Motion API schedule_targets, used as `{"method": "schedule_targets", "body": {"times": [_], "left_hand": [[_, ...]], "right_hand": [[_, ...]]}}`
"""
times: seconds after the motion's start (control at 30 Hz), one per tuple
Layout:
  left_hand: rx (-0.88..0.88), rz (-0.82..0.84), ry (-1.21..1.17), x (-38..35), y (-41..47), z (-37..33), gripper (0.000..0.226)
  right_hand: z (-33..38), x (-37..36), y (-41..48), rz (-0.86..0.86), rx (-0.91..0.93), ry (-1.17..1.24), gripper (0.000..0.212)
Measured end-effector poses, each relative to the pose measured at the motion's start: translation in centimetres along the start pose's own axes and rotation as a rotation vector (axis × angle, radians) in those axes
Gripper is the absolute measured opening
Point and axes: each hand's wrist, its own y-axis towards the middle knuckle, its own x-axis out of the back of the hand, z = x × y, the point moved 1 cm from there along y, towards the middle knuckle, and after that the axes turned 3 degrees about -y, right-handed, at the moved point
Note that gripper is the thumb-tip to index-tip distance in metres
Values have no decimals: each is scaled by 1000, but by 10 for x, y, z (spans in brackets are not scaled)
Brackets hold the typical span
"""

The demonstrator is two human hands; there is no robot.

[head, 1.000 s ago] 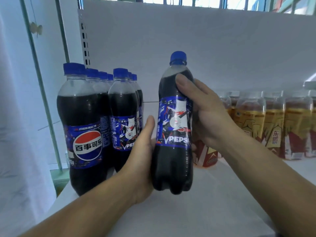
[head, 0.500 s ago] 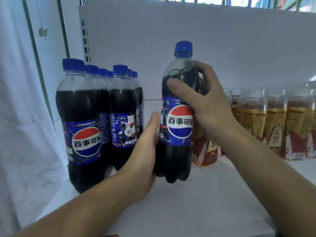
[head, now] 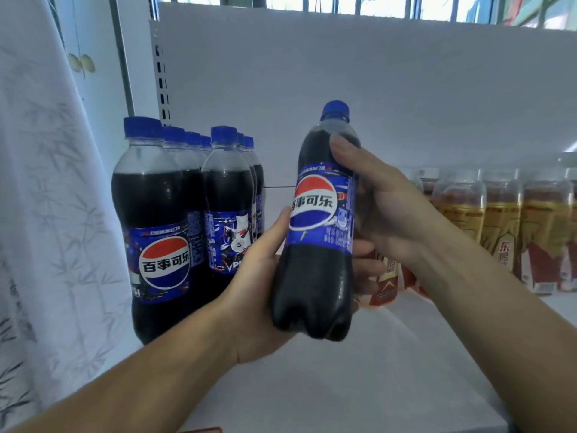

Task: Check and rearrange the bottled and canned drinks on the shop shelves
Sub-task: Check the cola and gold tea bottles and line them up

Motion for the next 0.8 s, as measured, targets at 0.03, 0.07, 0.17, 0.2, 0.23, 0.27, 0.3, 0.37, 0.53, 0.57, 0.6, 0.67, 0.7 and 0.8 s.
{"method": "schedule_targets", "body": {"times": [0.03,0.07,0.17,0.2,0.23,0.27,0.3,0.37,0.53,0.57,0.6,0.67,0.7,0.8], "left_hand": [[3,17,-61,-2,-6,-2,82],[22,88,-129,-6,-9,-7,81],[25,287,-269,-11,-16,-17,67],[17,306,-267,-10,-16,-17,68],[7,325,-264,-9,-16,-17,70],[-9,342,-249,-9,-16,-16,72],[-25,340,-218,-8,-16,-16,75],[-32,358,-186,-7,-15,-15,79],[-115,312,-76,-4,-13,-16,79],[-183,243,20,-5,-13,-15,79],[-245,156,139,-6,-13,-14,81],[-376,-50,386,-6,-11,-9,83],[-451,-118,482,-4,-9,-7,81],[-570,-274,700,0,-3,-2,66]], "right_hand": [[2,0,0,18,-52,59,46],[4,0,-1,47,-114,152,43],[13,0,-3,70,-216,451,43],[16,-2,-5,89,-234,527,43],[18,-4,-7,98,-248,587,42],[18,-5,-8,97,-254,613,40],[17,-3,-7,72,-230,589,37],[14,-2,-3,25,-168,489,34],[14,1,-3,76,-228,623,46],[15,1,-4,77,-214,636,47],[14,2,-3,94,-165,633,52],[16,1,-3,107,-29,535,77],[16,-1,-5,78,54,392,83],[17,-9,-18,11,315,-134,77]]}}
